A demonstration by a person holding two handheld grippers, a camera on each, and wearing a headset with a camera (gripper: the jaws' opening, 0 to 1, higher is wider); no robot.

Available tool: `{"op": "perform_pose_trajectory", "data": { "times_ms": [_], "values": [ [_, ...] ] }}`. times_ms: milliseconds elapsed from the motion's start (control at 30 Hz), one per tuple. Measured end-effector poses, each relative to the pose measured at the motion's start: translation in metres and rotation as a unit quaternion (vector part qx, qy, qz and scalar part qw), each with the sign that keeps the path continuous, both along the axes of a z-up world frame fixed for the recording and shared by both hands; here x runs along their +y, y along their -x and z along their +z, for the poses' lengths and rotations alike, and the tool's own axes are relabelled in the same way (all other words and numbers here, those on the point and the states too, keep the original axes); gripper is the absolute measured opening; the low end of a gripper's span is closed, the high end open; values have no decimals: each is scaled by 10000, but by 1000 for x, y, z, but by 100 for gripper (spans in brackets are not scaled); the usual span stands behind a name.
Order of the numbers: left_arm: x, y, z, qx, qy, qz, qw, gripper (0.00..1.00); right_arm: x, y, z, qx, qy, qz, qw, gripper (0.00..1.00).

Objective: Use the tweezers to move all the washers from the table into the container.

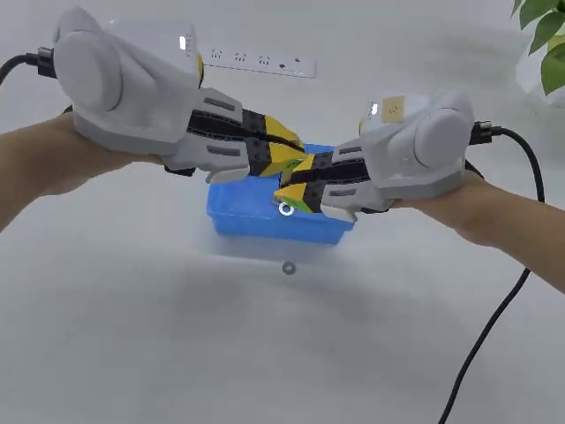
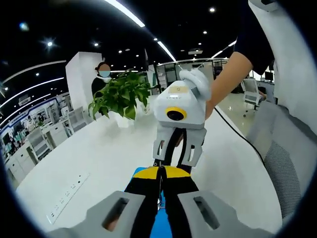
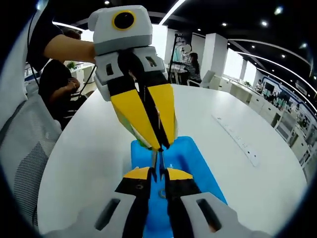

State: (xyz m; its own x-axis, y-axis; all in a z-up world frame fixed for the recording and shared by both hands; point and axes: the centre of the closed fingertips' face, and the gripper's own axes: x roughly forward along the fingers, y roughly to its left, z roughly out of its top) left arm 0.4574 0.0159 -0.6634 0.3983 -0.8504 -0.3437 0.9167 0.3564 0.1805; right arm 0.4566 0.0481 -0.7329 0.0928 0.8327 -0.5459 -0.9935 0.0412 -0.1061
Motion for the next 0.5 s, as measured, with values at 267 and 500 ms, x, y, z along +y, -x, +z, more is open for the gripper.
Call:
{"op": "perform_pose_trajectory", "data": {
  "times_ms": [267,500],
  "values": [
    [6,-4,6,-20,66,238,9997,5,-15,1,6,63,-77,-316,9994,29],
    [9,-3,19,-180,104,408,9989,5,-39,8,11,-228,-67,-736,9970,47]
  ]
}}
